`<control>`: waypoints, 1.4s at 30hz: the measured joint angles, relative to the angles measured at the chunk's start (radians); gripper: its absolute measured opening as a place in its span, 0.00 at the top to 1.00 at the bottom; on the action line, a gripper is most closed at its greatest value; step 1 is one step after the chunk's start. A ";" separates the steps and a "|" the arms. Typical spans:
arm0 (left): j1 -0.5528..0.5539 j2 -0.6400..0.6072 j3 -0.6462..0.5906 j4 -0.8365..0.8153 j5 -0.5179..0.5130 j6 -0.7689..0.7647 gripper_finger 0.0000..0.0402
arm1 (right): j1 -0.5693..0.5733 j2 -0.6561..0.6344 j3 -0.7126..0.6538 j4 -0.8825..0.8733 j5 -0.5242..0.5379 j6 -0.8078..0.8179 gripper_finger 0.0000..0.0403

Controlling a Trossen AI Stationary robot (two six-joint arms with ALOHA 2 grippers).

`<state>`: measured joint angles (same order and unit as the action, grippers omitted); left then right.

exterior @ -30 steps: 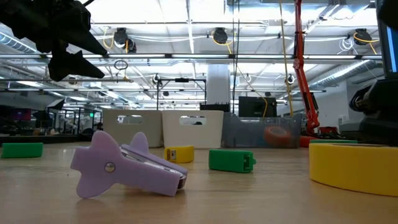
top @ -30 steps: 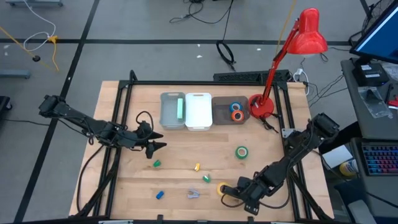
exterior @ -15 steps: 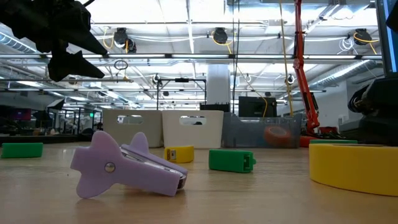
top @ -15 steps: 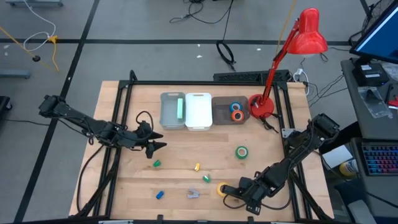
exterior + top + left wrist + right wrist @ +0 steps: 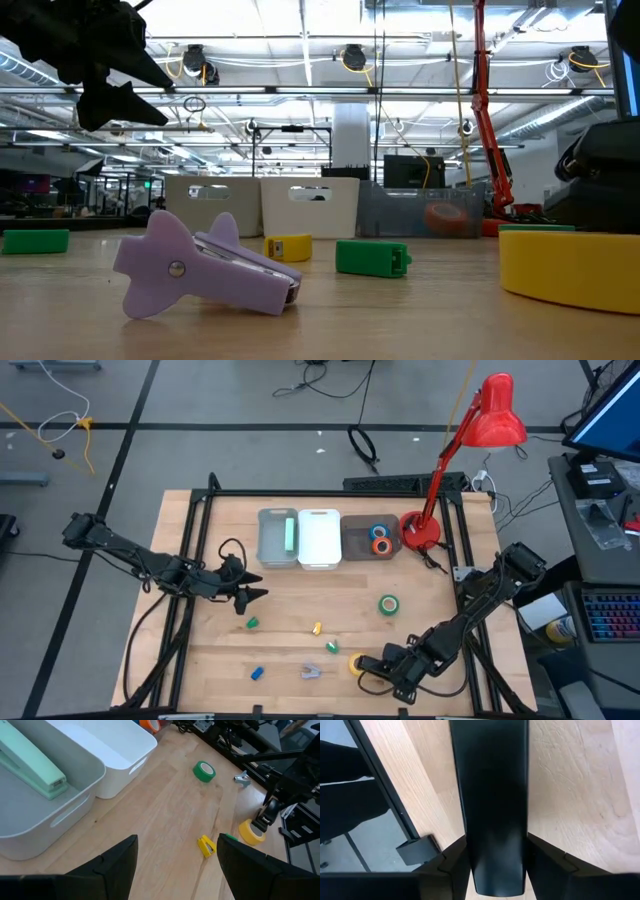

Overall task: Pick and place Stapler, Stapler remover, tape
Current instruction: Put the black stapler into the grey bin

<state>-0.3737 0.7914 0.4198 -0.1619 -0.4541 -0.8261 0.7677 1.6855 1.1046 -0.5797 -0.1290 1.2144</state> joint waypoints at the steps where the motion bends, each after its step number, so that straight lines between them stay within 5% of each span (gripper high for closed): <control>1: 0.000 0.000 0.000 0.000 0.000 0.000 0.33 | 0.000 0.000 0.000 0.000 0.003 0.000 0.62; 27: 0.000 0.000 0.000 0.015 0.000 0.004 0.33 | -0.030 -0.108 0.000 -0.121 0.030 0.016 0.68; 42: 0.000 0.000 0.000 0.337 0.008 0.182 0.33 | -0.275 -0.156 0.033 -0.155 0.056 -0.403 0.68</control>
<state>-0.3737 0.7918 0.4198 0.1751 -0.4461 -0.6441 0.4929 1.5297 1.1372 -0.7342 -0.0734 0.8113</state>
